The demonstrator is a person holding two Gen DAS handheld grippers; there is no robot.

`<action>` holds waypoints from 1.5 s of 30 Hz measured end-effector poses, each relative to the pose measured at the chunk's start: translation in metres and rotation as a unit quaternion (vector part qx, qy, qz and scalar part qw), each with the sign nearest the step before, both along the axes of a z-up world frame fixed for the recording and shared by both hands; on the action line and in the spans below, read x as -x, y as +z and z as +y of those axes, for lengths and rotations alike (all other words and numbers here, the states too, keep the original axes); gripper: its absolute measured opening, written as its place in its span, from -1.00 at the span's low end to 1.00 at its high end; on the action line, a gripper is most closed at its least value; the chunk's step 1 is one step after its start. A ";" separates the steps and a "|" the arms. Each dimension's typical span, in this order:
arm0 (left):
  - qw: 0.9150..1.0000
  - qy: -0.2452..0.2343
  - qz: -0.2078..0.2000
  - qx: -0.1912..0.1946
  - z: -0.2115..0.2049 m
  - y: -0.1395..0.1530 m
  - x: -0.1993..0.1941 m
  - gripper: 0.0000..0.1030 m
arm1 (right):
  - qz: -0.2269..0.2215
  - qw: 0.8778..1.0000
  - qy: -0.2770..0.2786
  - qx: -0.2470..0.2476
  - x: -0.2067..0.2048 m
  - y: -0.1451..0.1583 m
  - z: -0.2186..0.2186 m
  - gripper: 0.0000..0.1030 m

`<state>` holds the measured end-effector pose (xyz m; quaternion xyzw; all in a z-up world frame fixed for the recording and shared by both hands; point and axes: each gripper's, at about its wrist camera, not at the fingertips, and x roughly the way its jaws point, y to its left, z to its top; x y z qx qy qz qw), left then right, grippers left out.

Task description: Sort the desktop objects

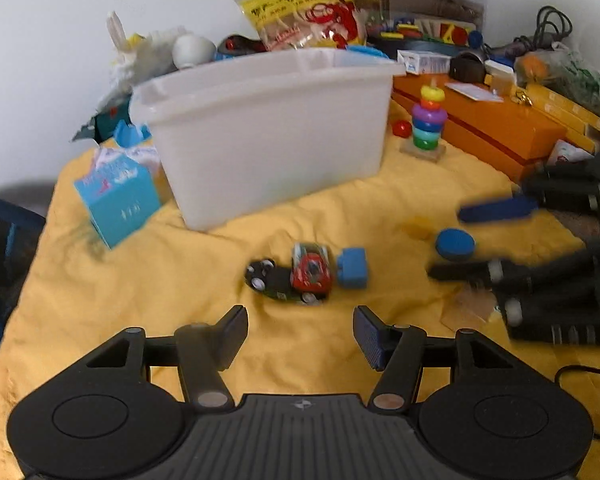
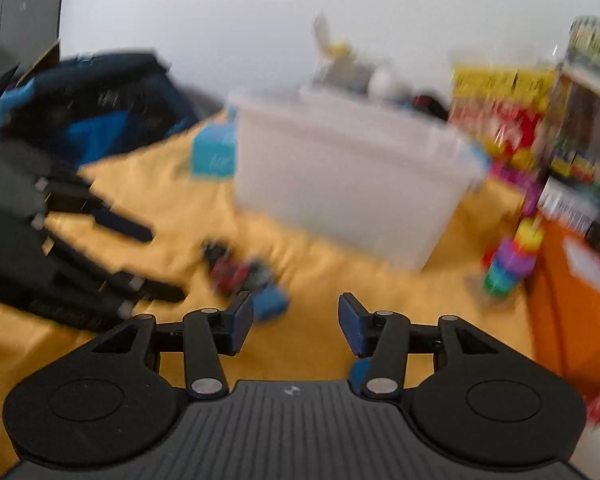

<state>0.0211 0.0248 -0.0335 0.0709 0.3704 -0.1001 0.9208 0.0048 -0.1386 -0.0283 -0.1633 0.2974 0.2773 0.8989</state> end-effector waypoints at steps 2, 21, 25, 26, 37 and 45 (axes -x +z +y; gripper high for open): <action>1.000 -0.004 -0.001 0.004 -0.001 -0.003 -0.004 0.21 | 0.024 1.000 0.005 0.016 0.005 -0.011 0.000 -0.06; 0.999 -0.009 0.042 -0.009 -0.020 -0.018 -0.072 -0.42 | 0.040 0.999 -0.018 0.026 0.019 -0.021 0.003 -0.15; 0.999 -0.009 0.026 0.029 -0.006 0.004 -0.050 -0.42 | 0.042 0.999 -0.020 0.020 0.015 -0.020 0.004 -0.15; 0.999 -0.009 0.021 0.029 -0.003 0.009 -0.041 -0.42 | 0.041 0.999 -0.020 0.017 0.013 -0.020 0.005 -0.15; 0.995 0.057 0.070 0.049 0.045 -0.018 0.020 -0.42 | -0.043 0.995 0.063 0.061 -0.011 -0.022 0.052 -0.16; 0.996 0.048 0.067 0.028 0.040 -0.027 0.033 -0.39 | -0.017 0.986 0.116 0.116 -0.042 -0.049 0.102 -0.38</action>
